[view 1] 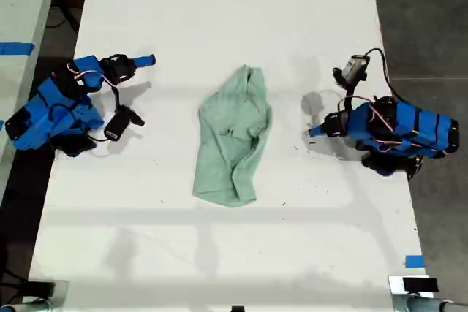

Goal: Fold t shirt

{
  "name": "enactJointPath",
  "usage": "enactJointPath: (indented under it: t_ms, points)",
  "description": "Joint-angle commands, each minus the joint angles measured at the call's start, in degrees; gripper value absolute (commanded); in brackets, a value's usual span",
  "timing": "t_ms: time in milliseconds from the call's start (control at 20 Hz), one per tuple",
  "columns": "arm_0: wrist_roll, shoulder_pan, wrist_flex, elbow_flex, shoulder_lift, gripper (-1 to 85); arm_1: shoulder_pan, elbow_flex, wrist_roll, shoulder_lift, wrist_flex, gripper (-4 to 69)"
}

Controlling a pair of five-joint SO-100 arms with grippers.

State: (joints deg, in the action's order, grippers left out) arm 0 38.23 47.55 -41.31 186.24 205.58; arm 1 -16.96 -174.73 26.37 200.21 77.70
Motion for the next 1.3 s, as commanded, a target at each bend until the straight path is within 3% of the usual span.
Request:
enactJointPath:
  t_ms: [0, 100, 200, 350, 550, 800, 900, 950, 1000, 1050, 1150, 1250]
  points:
    - [-0.5, 0.0, -0.2, 1.7, 0.5, -0.3, 2.0, -1.8, -11.5, 0.6, 0.4, -0.5]
    - [-0.5, 1.1, -1.0, 0.5, 0.5, -0.3, 4.2, 0.4, -11.7, 0.4, -0.2, -0.6]
    - [-2.7, 0.3, -2.8, -2.6, -0.3, -0.3, 5.9, 3.7, -16.7, 0.4, -0.2, -0.6]
    - [-12.7, -4.2, -10.7, -15.7, -10.3, -0.3, 11.2, 10.9, -25.2, -3.6, -1.7, -0.6]
    - [-21.5, -21.0, -12.3, -43.3, -46.1, -0.3, 17.3, 25.0, -34.1, -33.1, -11.3, -0.6]
    - [-25.7, -37.2, -17.1, -76.6, -84.3, -0.3, 25.4, 60.3, -31.6, -77.8, -13.4, -1.3]
    - [-26.4, -42.3, -17.0, -82.4, -92.1, 6.5, 27.8, 72.8, -28.6, -90.0, -13.4, 0.1]
    - [-26.5, -44.8, -17.0, -84.7, -95.6, 14.6, 28.7, 78.5, -26.8, -95.4, -13.3, 2.7]
    - [-27.4, -47.3, -17.1, -86.6, -98.6, 19.1, 29.4, 83.6, -24.8, -100.3, -13.1, 10.1]
    - [-27.7, -49.7, -16.1, -87.3, -100.5, 20.4, 30.0, 88.6, -23.1, -104.9, -12.4, 21.8]
    - [-29.7, -54.8, -13.9, -87.4, -103.4, 21.7, 30.5, 96.8, -18.9, -113.6, -11.7, 34.8]
    - [-32.3, -58.9, -11.1, -87.5, -107.8, 22.0, 30.8, 105.2, -17.3, -122.3, -8.6, 38.2]
